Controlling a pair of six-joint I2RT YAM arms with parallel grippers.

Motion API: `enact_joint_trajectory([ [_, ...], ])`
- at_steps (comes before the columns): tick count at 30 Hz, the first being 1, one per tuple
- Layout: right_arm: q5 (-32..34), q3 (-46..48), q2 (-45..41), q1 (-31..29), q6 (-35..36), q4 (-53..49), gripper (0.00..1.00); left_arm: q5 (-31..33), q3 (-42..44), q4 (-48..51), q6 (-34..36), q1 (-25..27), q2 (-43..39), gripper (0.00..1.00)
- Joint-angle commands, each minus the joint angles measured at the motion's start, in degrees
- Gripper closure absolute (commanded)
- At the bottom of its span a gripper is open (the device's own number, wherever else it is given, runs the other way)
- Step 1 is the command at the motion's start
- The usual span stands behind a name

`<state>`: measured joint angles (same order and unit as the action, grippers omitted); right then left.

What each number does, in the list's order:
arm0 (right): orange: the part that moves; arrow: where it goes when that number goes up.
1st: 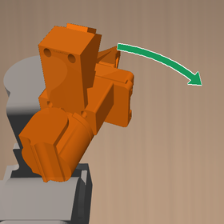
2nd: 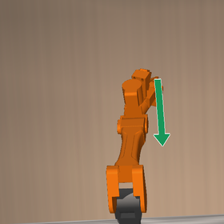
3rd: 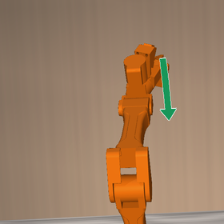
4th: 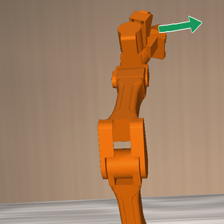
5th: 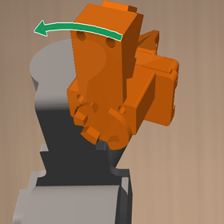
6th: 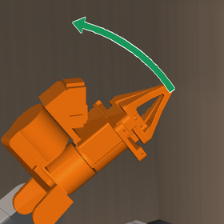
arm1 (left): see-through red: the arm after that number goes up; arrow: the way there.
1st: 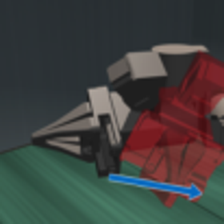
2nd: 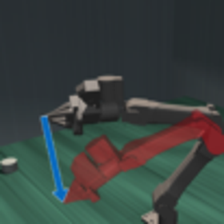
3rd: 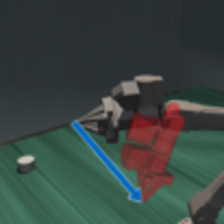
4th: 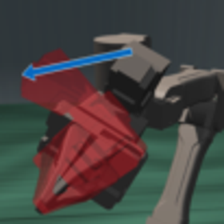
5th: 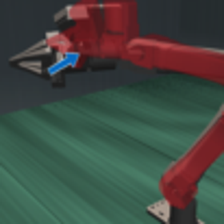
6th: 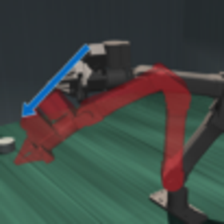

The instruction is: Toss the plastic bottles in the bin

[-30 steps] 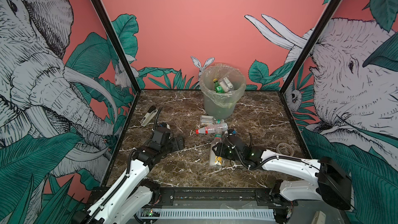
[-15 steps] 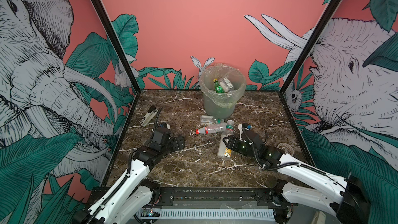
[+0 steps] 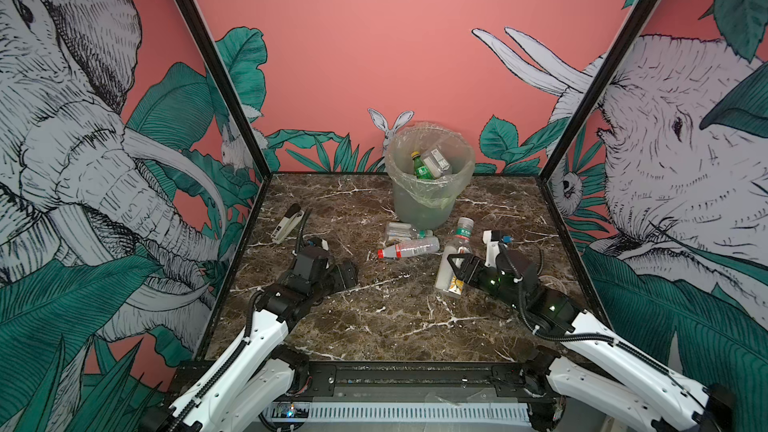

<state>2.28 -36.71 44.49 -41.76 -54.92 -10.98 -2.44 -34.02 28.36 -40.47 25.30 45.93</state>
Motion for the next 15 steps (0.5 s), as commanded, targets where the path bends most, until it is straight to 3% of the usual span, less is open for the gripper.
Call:
enact_joint_trajectory([
  [1, 1.64, -0.12, -2.67, 0.93, 3.74, 3.03, 0.39, -0.32, 1.10, -1.20, -1.09, -0.29, -0.85, 0.01],
  [11, 4.38, 6.00, -13.26, 1.24, 5.94, 4.28, 0.38, -0.35, 2.43, -2.14, -1.63, -0.34, -1.11, 0.01],
  [15, 5.31, 4.65, -13.42, 1.30, 6.70, 4.52, 0.38, -0.56, 3.08, -2.86, -2.24, -0.34, -1.15, 0.01],
])
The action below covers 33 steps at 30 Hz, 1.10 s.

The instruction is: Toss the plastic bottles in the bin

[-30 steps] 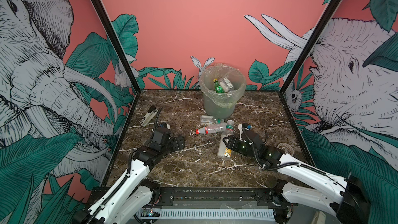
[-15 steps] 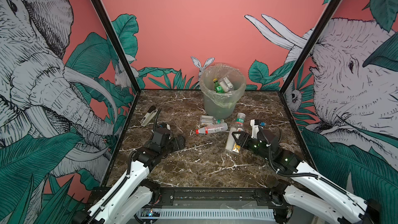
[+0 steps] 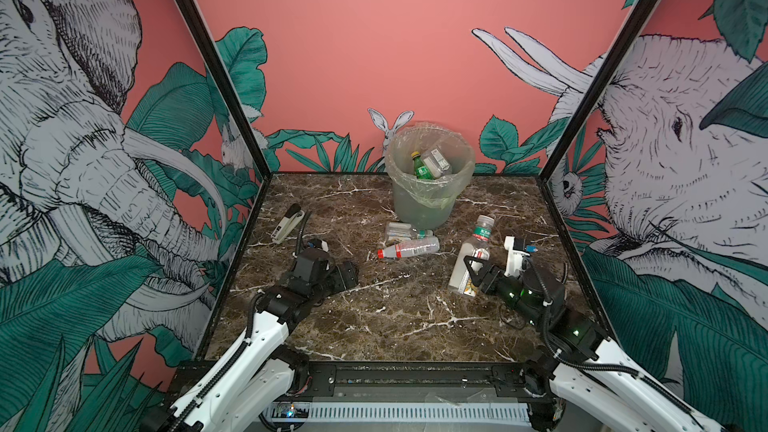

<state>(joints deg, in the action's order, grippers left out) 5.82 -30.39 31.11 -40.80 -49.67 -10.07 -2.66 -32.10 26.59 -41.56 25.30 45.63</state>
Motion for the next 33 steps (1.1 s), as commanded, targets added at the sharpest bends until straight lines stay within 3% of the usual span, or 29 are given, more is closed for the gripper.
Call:
enact_joint_trajectory([
  [1, 1.87, -3.05, 0.88, 0.29, 2.10, 3.56, 0.38, -0.54, 1.16, -1.11, -1.32, -0.28, -0.82, 0.01],
  [9, 1.69, -26.56, 21.36, 1.42, 11.34, 2.98, 0.37, -1.06, 0.72, -0.67, -1.85, -0.32, -1.00, 0.01],
  [13, 1.62, -48.03, 37.21, 5.28, 15.42, -0.95, 0.37, -1.41, 0.30, -0.49, -2.55, -0.31, -1.39, 0.01],
  [16, 4.53, -63.84, 50.59, 9.48, 14.21, -5.20, 0.37, -1.64, -0.07, -0.87, -3.37, -0.29, -1.45, 0.01],
  [18, 2.31, -73.42, 59.22, 12.56, 11.75, -8.02, 0.26, -2.23, -0.07, -1.83, -4.26, -0.27, -1.31, 0.01],
  [20, -2.79, -83.45, 67.84, 14.98, 9.13, -11.29, 0.06, -2.72, -0.16, -2.67, -5.23, -0.29, -1.10, 0.01],
  [22, -4.73, -89.43, 71.52, 15.61, 7.75, -14.19, 0.01, -3.37, -0.43, -3.34, -5.86, -0.27, -0.81, 0.01],
  [27, -6.43, -86.97, 66.90, 15.52, 8.39, -11.90, 0.01, -4.53, -0.93, -4.13, -6.41, -0.31, 0.06, 0.01],
  [33, -5.55, -69.23, 50.44, 15.54, 9.84, -8.58, 0.01, -4.78, -1.91, -4.25, -3.95, -0.28, 1.87, 0.01],
])
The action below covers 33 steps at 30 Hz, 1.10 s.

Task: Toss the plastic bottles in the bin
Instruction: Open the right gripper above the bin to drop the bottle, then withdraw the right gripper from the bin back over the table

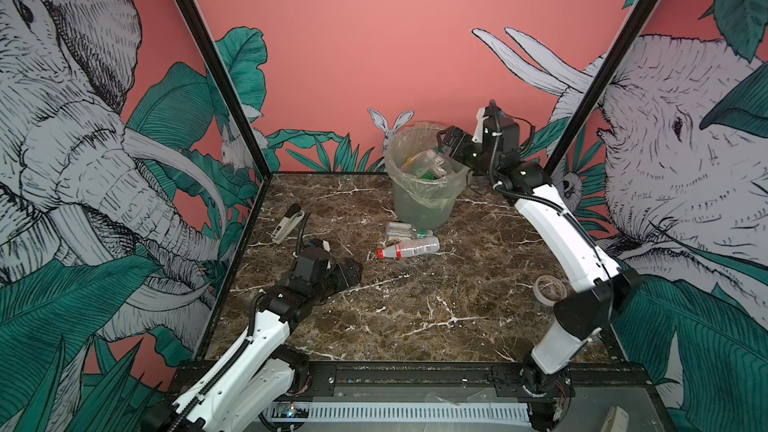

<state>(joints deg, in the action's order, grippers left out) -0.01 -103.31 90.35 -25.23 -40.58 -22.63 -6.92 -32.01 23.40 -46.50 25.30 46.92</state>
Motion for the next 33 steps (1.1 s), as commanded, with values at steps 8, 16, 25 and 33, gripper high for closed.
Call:
enact_joint_trajectory([
  [8, -0.10, 25.04, -23.37, 0.16, 0.14, 4.64, 0.01, -2.14, -3.32, -1.93, 4.00, -0.30, 4.08, 0.01],
  [16, 0.34, 39.90, -32.46, 0.19, -0.93, 3.08, 0.01, -2.23, -3.72, -1.50, 0.42, -0.21, 4.65, 0.01],
  [25, 2.71, 47.93, -38.80, 0.22, -1.47, -1.63, 0.01, -0.31, -3.59, 0.17, -6.30, -0.21, 4.84, 0.00],
  [33, 3.00, 53.74, -41.67, 0.21, -2.30, -4.51, 0.01, 3.15, -4.80, 2.34, -11.89, -0.07, 5.18, 0.00],
])
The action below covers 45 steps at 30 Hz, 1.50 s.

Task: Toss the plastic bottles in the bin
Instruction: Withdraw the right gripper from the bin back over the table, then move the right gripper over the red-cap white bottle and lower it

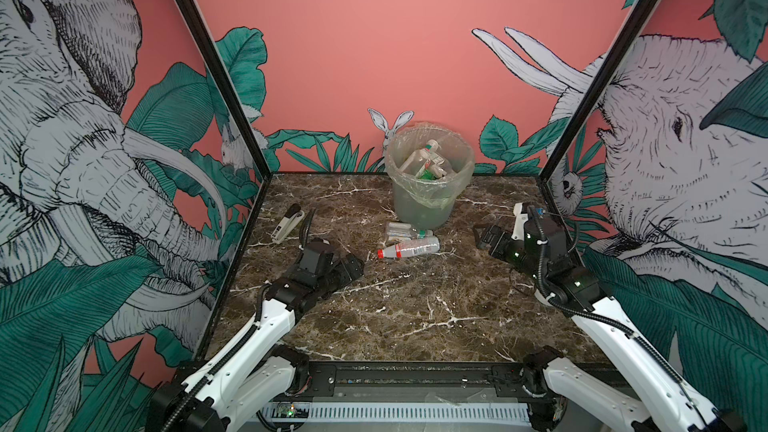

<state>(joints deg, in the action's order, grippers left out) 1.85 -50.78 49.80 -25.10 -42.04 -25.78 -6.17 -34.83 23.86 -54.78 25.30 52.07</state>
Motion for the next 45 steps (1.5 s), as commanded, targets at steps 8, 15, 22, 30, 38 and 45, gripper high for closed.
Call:
enact_joint_trajectory([
  [8, 0.82, 6.53, -3.17, 0.11, -2.28, -2.17, 0.01, 2.06, -5.77, 2.25, -4.32, 0.28, 5.73, 0.00],
  [15, -2.89, 13.25, -3.75, 0.13, -8.69, 2.29, 0.01, 0.44, -9.40, -0.65, -1.76, 0.54, 12.60, 0.00],
  [22, -8.31, 21.84, -1.39, 0.05, -19.36, 14.95, 0.01, -1.52, -13.26, -3.25, 2.31, 0.63, 19.08, 0.01],
  [30, -2.99, 23.14, 4.25, -6.02, -27.07, 23.38, 0.01, -2.97, -16.62, -3.78, 8.44, 0.63, 24.10, 0.01],
  [38, 0.79, 19.85, 15.00, -10.44, -33.15, 31.41, 0.01, -2.68, -18.82, -3.04, 15.63, 0.63, 24.83, 0.01],
  [45, 4.65, 17.38, 21.87, -12.48, -39.07, 36.32, 0.01, -2.10, -19.29, -2.52, 22.39, 0.64, 23.00, 0.01],
])
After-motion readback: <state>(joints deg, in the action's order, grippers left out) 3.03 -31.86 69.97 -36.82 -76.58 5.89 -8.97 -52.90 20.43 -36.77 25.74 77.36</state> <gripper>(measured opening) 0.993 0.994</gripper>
